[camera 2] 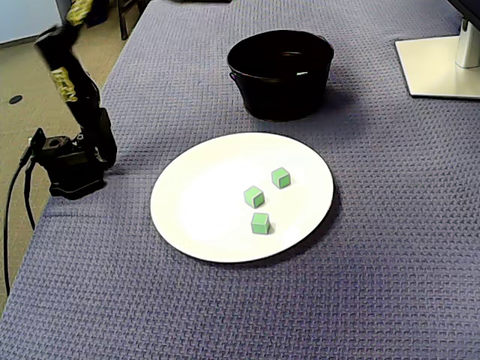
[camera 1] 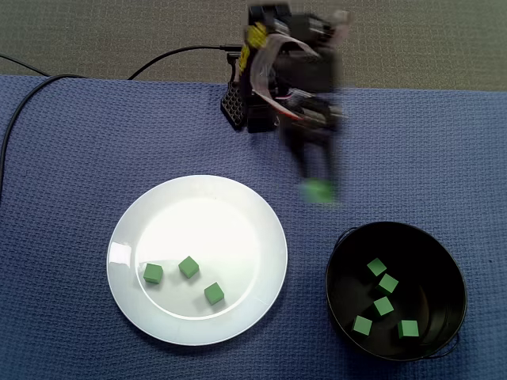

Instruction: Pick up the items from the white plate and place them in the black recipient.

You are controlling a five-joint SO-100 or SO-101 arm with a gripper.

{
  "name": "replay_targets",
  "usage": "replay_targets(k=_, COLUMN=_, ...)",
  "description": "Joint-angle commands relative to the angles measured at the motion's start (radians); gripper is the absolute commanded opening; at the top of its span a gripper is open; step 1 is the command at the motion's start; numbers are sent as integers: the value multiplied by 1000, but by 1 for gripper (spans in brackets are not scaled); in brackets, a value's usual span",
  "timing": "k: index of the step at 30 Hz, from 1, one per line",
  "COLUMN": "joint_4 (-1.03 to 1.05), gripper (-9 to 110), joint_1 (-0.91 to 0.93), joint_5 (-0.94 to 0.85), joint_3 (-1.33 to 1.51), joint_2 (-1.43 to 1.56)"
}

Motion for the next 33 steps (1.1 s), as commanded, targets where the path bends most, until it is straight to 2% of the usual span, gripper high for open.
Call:
replay_targets(k=1, joint_4=38, gripper=0, joint_1=-120, joint_5=-55, joint_3=-512, joint_2=-532)
replay_targets(k=7, joint_4=3, gripper=0, joint_1=-156, joint_5=-91, joint_3=-589, joint_2=-862)
replay_targets(k=9, joint_4=5, gripper=9, joint_1=-158, joint_5=-92, joint_3=-597, joint_2=-905)
replay_targets(k=11, joint_4=25, gripper=26, joint_1=-156, joint_5=-89, joint_3=-600, joint_2=-919)
replay_targets(k=13, joint_4=54, gripper=33, joint_1=-155, joint_5=-86, joint_3=-612, joint_2=-897)
replay_targets(k=16, joint_4=117, gripper=33, joint_1=-147, joint_5=-107, joint_3=-617, joint_2=-781)
replay_targets(k=19, joint_4=207, gripper=32, joint_1=-94, joint_5=-89, joint_3=-577, joint_2=-545)
replay_targets(k=22, joint_4=258, gripper=32, joint_1=55, joint_5=8, joint_3=-411, joint_2=-255)
replay_targets(k=26, joint_4=236, gripper=31, joint_1=347, joint_5=107, joint_3=-69, joint_2=44)
replay_targets(k=28, joint_4=225, gripper=30, joint_1=500, joint_5=92, joint_3=89, joint_2=129)
replay_targets(k=30, joint_4=190, gripper=30, joint_1=653, joint_5=150, joint_3=245, joint_2=179)
replay_targets(k=33, joint_4=146, gripper=30, joint_1=772, joint_5=244, joint_3=462, joint_2=216)
